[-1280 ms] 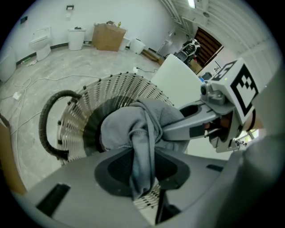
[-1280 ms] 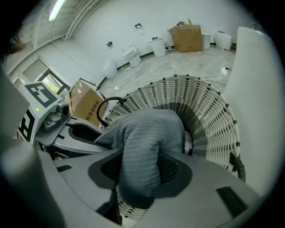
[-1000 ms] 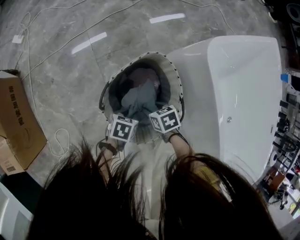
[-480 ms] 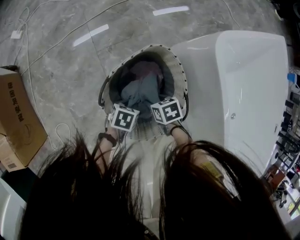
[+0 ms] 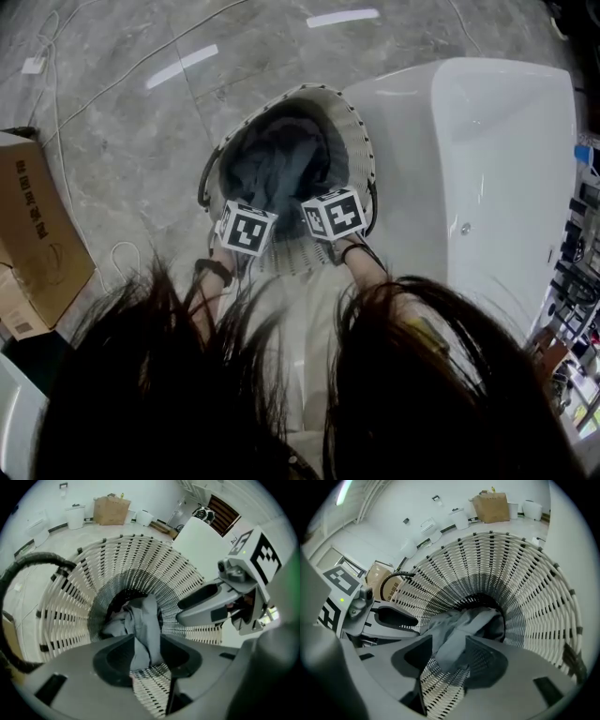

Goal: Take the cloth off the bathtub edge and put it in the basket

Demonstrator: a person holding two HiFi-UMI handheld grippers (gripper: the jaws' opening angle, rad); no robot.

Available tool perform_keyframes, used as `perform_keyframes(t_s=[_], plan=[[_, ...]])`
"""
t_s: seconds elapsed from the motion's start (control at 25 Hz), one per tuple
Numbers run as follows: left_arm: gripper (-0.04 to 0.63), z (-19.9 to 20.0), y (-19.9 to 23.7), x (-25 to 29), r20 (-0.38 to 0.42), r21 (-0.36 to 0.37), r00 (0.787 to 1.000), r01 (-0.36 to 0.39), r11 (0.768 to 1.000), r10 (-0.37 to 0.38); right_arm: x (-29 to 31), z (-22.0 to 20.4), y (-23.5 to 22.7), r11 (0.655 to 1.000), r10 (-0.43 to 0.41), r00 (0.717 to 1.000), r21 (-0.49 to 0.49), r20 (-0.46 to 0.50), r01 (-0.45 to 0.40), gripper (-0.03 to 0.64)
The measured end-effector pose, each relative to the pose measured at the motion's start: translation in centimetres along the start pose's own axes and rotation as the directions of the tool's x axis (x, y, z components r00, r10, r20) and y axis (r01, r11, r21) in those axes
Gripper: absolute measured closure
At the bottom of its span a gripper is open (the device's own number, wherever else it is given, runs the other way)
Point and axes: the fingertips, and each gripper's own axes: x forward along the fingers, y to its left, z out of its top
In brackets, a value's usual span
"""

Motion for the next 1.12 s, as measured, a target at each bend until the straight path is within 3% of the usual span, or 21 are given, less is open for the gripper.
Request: perform_keyframes(t_s=[0.36, 0.64, 0.84, 0.96, 1.12], plan=[[0.417, 0.6, -0.2, -2.6, 0.025, 0.018, 1.0, -0.004, 1.0, 0.003, -1.8, 0.0, 0.9, 0.999, -0.032, 0.999, -0.019, -0.012, 0.032, 0.403], [0.417, 2.6, -1.6, -7.4, 0.09, 0.073, 0.995, -0.039, 0.997, 0.032, -6.4, 0.9, 2.7, 0.998, -0.036, 0.997, 0.062, 0.069, 0.032, 0.403], [0.417, 5.0, -4.1, -11.7, 0.153, 0.09, 0.988, -0.041, 0.995, 0.027, -11.1, 3.1, 5.1, 0.998, -0.007, 0.984, 0.061, 0.177, -0.004, 0.403], [0.417, 7.2, -5.9, -15.4, 0.22, 0.101, 0.975, -0.047, 0.994, 0.024, -14.8, 4.7, 6.8, 0.997, 0.021, 0.966, 0.067, 0.258, -0.04, 0.403], [0.417, 10.3, -7.8, -21.2, 0.376, 0.094, 0.926, -0.072, 0.993, 0.031, -20.3, 6.2, 9.3, 0.999, 0.038, 0.933, -0.001, 0.359, -0.04, 0.403]])
